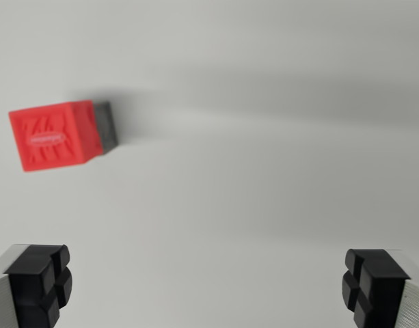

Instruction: Destack cube

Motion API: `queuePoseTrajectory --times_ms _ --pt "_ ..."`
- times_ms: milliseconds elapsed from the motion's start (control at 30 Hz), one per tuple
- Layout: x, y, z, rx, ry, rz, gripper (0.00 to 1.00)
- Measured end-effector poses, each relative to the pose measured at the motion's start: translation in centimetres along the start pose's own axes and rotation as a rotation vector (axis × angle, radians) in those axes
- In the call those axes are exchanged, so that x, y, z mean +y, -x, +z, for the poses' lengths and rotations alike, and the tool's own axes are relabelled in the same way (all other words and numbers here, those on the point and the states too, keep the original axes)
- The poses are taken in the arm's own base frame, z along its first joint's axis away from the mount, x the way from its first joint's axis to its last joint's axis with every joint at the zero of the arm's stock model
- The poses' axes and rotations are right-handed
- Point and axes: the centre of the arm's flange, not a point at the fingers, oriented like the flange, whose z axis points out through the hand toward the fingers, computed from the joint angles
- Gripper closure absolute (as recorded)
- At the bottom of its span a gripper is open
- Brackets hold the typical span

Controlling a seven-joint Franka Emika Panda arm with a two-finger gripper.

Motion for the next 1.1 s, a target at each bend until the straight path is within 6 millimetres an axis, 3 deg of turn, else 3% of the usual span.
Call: queuePoseTrajectory --times_ms 1100 --pt "-6.7 6.5 8.4 -0.032 0.035 -0.101 0.0"
